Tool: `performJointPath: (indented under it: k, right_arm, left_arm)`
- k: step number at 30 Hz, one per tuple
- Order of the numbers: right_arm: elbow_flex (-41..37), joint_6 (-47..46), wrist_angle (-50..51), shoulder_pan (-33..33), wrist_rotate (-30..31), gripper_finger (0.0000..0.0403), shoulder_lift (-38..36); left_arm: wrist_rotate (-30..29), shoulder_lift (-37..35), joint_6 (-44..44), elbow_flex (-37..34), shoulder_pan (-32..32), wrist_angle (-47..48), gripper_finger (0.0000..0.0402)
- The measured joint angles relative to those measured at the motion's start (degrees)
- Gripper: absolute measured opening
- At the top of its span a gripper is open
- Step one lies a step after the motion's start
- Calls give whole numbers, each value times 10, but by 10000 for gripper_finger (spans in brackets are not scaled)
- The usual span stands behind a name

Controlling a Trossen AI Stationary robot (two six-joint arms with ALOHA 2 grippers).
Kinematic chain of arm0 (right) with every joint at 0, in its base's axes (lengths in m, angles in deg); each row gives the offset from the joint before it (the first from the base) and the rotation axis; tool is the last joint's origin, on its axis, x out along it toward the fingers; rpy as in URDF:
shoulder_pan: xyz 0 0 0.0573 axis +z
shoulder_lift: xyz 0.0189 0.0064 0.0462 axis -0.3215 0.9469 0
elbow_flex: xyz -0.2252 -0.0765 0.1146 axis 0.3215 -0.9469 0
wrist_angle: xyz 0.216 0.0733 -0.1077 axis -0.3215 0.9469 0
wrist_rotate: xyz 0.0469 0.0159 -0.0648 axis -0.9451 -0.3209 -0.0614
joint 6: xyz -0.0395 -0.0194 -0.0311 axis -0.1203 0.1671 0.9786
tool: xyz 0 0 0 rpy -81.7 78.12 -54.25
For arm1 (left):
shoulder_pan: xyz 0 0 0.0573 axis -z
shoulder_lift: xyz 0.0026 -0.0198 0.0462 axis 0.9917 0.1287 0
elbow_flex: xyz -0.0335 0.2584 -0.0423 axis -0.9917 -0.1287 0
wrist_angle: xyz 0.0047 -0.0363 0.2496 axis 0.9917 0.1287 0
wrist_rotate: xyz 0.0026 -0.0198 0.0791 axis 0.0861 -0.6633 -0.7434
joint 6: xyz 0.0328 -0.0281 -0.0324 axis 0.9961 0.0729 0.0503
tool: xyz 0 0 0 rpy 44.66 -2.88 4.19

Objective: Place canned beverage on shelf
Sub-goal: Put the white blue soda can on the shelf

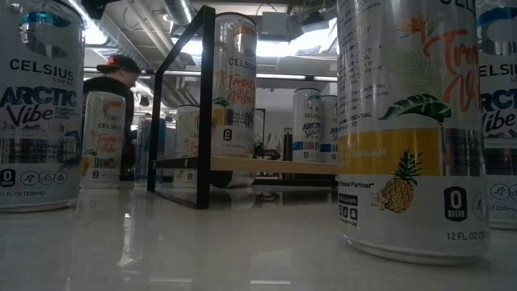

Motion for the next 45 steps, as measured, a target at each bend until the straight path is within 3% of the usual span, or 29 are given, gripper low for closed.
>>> performJointPath:
  k: [13,21,33,45]
  right_arm:
    - [0,-78,5,155,225,353,35]
    - [0,-93,2,203,310,353,108]
    - [0,-119,51,228,322,353,184]
    - [0,-123,93,228,322,353,199]
  left_arm:
    - [0,0,0,0,0,2,199]
    - [0,0,0,0,0,2,199]
    - [0,0,0,0,0,3,199]
    - [0,0,-2,0,0,4,199]
